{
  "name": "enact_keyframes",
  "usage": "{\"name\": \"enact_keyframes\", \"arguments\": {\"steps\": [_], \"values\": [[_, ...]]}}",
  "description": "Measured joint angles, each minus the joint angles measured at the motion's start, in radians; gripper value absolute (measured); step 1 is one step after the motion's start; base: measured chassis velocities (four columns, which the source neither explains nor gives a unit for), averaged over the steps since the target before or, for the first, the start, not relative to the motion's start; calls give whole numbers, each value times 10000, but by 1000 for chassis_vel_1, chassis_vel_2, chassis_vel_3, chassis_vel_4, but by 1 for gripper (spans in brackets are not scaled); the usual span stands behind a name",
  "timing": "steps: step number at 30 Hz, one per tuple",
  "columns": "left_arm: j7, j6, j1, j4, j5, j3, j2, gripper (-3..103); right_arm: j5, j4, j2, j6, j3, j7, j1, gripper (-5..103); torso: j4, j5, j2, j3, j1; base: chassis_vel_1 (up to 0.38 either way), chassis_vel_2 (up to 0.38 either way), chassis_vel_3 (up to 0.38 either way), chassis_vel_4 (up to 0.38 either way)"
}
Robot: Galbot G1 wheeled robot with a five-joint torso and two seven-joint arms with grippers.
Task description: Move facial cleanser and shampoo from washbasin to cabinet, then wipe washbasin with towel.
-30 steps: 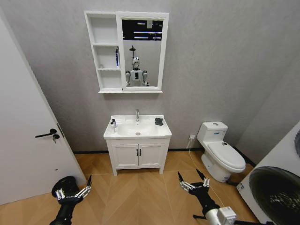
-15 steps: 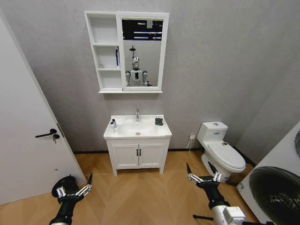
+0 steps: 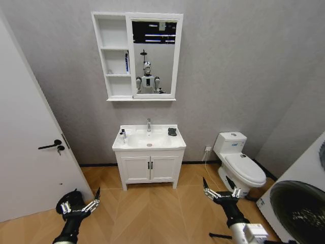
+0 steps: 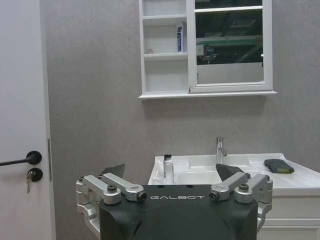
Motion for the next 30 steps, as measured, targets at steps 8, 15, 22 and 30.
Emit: {"name": "enact_keyframes", "arguments": {"steps": [8, 15, 22, 30], "values": [[-2, -33, 121, -67, -4, -40, -19, 100, -7, 14, -42, -69, 15, -426, 19, 100, 1, 1, 1, -1, -3, -7, 6, 6, -11], [-5, -33, 206, -163, 6, -49, -41, 100, 1, -2, -84, -64, -37, -449, 51, 100, 0, 0, 1, 0, -2, -115, 116, 113, -138], [-17, -17, 218, -197, 62, -47, -50, 100, 100, -18, -134, -30, -9, -453, 31, 100, -1, -3, 1, 0, 1, -199, 219, 234, -218], [-37, -10, 198, -181, 112, -13, -85, 100, 178, -28, -149, 61, 40, -446, -10, 100, 3, 0, -1, 1, 2, -325, 307, 324, -303]]}}
